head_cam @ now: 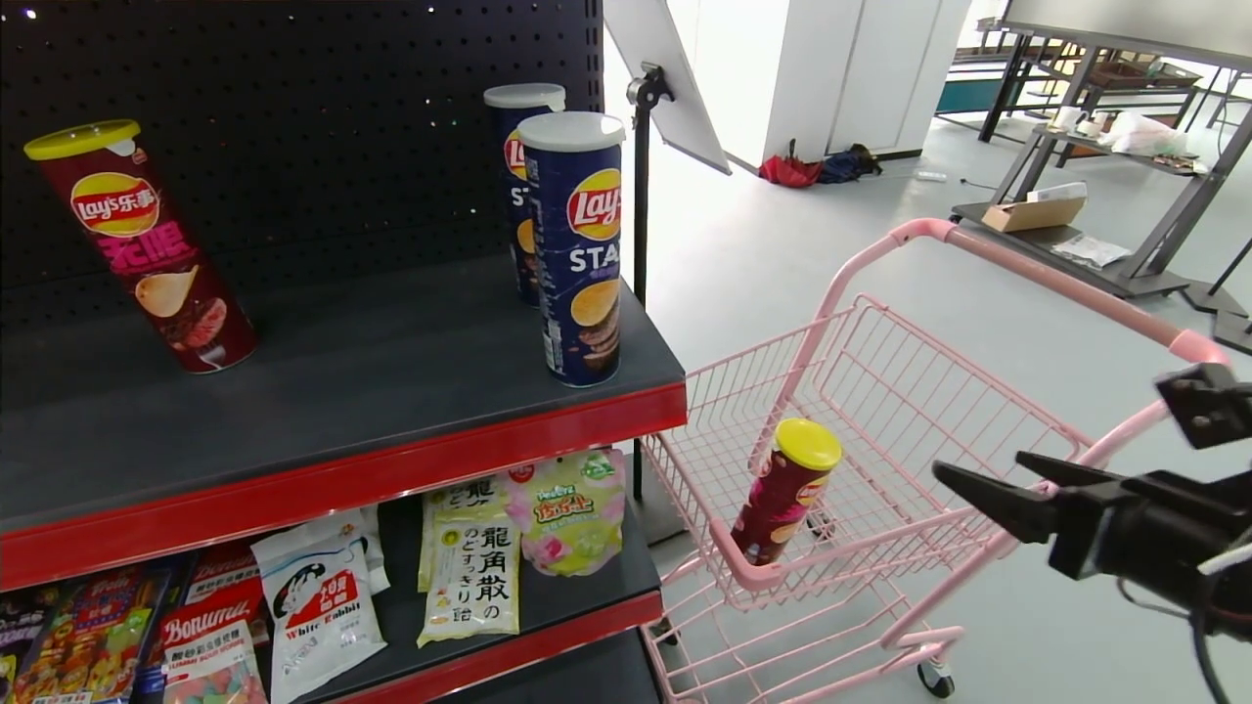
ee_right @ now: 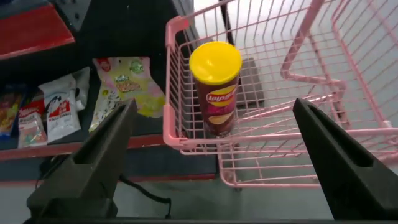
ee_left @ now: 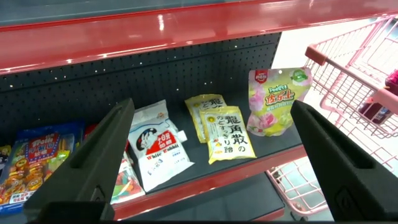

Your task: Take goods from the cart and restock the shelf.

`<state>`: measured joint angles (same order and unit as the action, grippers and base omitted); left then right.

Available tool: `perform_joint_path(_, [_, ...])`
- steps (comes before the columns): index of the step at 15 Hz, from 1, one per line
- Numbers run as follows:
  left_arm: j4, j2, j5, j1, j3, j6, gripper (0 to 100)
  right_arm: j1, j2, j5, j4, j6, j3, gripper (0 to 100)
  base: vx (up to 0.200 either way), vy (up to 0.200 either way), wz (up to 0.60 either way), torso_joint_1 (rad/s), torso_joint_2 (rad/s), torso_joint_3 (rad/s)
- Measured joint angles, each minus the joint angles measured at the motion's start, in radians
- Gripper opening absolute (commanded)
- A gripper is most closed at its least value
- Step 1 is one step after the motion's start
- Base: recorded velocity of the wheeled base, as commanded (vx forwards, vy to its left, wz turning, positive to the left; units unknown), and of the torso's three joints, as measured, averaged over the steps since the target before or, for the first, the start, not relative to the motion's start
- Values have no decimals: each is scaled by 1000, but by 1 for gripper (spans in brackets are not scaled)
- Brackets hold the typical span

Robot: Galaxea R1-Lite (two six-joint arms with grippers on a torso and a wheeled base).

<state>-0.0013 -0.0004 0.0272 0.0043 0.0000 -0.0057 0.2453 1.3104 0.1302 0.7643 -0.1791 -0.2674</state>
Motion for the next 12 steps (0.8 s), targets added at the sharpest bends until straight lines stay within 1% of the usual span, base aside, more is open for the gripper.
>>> perform_joint_path(3, [0, 0, 0, 0, 0, 0, 100, 55, 211, 31, 102, -17, -8, 100, 0, 0, 0, 0, 0, 0])
perform_joint_path(6, [0, 0, 0, 0, 0, 0, 100, 73, 353, 34, 219, -23, -16, 100, 0, 0, 0, 0, 0, 0])
perform_joint_path(12, [0, 0, 0, 0, 0, 0, 100, 117, 515, 32, 276, -30, -56, 100, 0, 0, 0, 0, 0, 0])
